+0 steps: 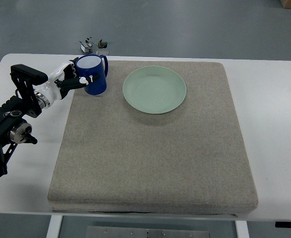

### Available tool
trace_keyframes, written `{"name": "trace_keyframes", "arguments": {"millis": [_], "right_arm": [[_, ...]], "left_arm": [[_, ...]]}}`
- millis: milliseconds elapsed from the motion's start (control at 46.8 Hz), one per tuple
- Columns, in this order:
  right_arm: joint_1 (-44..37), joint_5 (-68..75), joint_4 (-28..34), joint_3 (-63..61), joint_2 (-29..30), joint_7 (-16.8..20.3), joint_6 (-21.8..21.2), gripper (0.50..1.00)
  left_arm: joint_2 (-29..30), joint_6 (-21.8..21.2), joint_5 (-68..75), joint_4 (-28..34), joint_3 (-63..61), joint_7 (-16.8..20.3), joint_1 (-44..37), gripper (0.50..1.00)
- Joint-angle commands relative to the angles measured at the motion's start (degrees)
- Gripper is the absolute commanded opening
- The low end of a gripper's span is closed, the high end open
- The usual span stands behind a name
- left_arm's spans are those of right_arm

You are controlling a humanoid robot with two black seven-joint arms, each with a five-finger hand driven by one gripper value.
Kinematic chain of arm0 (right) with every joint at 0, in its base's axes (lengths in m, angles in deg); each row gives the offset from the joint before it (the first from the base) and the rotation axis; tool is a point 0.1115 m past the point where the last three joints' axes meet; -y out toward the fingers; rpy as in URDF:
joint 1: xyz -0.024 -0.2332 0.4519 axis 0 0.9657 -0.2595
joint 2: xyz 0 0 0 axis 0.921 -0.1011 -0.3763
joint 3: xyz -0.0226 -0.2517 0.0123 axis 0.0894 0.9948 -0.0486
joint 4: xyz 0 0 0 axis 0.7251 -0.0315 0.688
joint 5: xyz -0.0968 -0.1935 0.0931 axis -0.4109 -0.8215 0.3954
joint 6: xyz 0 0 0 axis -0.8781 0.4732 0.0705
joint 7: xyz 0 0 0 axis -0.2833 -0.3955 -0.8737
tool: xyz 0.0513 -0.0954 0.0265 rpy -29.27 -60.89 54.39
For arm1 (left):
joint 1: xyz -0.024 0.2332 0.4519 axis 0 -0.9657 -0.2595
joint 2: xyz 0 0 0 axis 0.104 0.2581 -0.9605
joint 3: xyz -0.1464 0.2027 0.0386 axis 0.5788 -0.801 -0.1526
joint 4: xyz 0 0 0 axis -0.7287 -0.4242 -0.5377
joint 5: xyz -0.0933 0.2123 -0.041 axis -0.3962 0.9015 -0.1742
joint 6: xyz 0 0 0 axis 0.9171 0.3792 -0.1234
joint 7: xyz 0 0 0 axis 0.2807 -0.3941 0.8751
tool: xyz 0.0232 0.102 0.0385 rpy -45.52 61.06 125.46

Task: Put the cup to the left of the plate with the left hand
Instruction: 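Lower the blue mug onto the mat beside the plate, then open the left hand and withdraw it from the mug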

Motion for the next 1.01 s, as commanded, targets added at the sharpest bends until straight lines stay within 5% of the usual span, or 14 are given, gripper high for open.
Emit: {"name": "trace_keyframes", "arguments": {"millis": [0, 257, 406, 984], "right_arm": [[0.0, 0.0, 0.0, 0.0, 0.0, 0.0, 0.0, 0.934], [0.0, 0.0, 0.0, 0.0, 0.0, 0.0, 0.0, 0.934], [0.0, 0.0, 0.0, 0.0, 0.0, 0.0, 0.0, 0.934], [0.0, 0.0, 0.0, 0.0, 0.0, 0.0, 0.0, 0.934]], "left_arm": [[0.0, 0.0, 0.0, 0.3, -0.1, 0.0, 0.0, 0.711], [0.0, 0.0, 0.2, 0.6, -0.2, 0.0, -0.6, 0.831], [0.0, 0.1, 0.2, 0.6, -0.2, -0.1, -0.6, 0.962], [2.5, 0.6, -6.4, -0.5, 0.6, -0.2, -0.4, 0.996]]}}
